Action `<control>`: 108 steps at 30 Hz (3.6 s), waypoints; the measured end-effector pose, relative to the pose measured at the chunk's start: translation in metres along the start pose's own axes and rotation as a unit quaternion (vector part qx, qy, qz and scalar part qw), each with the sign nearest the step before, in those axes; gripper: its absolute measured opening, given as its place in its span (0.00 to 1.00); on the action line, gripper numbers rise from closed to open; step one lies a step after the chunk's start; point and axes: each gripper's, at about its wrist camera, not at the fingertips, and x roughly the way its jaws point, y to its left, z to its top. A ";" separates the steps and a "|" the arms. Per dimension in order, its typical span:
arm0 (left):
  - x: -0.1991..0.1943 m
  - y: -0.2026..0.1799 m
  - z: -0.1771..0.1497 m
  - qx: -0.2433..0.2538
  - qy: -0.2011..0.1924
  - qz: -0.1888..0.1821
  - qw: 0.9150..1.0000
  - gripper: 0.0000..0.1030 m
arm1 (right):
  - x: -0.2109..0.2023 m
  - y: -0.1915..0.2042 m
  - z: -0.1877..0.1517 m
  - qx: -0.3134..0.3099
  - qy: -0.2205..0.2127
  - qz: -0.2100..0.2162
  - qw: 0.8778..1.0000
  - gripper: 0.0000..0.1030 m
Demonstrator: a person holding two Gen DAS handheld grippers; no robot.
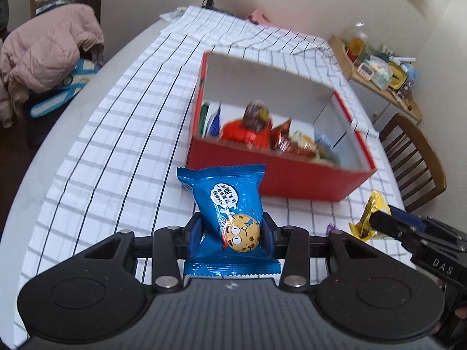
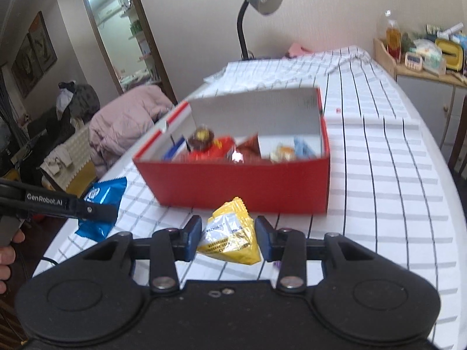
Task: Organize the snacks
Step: 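Carry the blue cookie bag and yellow packet over the red box, then lower both packs into the red box and open both grippers, then pull both open grippers back out of the box toward the purple candy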
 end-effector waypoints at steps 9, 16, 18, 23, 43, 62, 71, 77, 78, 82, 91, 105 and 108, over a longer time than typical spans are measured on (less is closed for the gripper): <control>-0.007 -0.019 0.051 0.022 -0.037 -0.011 0.999 0.40 | 0.000 -0.011 0.055 -0.006 -0.040 -0.003 0.999 0.39; 0.005 -0.030 0.086 0.039 -0.039 -0.005 0.998 0.40 | 0.017 -0.013 0.085 -0.027 -0.044 -0.018 0.999 0.39; 0.011 -0.031 0.094 0.040 -0.035 -0.001 0.999 0.40 | 0.024 -0.014 0.092 -0.030 -0.041 -0.022 0.998 0.39; 0.028 -0.032 0.111 0.042 -0.023 0.007 0.999 0.40 | 0.043 -0.021 0.103 -0.036 -0.029 -0.034 0.998 0.39; 0.107 -0.029 0.108 0.065 0.039 0.067 0.995 0.40 | 0.119 -0.040 0.085 -0.034 0.062 -0.054 0.996 0.39; 0.124 -0.028 0.098 0.075 0.058 0.082 0.992 0.42 | 0.137 -0.038 0.073 -0.062 0.101 -0.056 0.991 0.39; 0.100 -0.028 0.102 0.073 0.025 0.063 0.995 0.62 | 0.123 -0.037 0.077 -0.054 0.088 -0.049 0.993 0.42; 0.069 -0.031 0.105 0.075 -0.013 0.044 0.996 0.70 | 0.099 -0.037 0.087 -0.043 0.058 -0.039 0.997 0.57; 0.063 -0.032 0.105 0.076 -0.022 0.042 0.996 0.71 | 0.094 -0.037 0.089 -0.041 0.053 -0.037 0.997 0.57; 0.034 -0.031 0.102 0.080 -0.056 0.026 0.995 0.74 | 0.074 -0.033 0.091 -0.036 0.034 -0.032 0.998 0.81; -0.017 -0.009 0.084 0.058 -0.105 -0.006 0.993 0.88 | 0.033 -0.010 0.085 -0.047 -0.005 -0.010 0.999 1.00; -0.060 0.043 0.013 0.000 -0.120 -0.023 0.992 1.00 | -0.008 0.022 0.029 -0.009 -0.018 0.027 0.999 1.00; -0.061 0.046 -0.013 0.005 -0.109 -0.009 0.994 1.00 | -0.013 0.026 0.003 -0.001 -0.010 0.019 1.000 1.00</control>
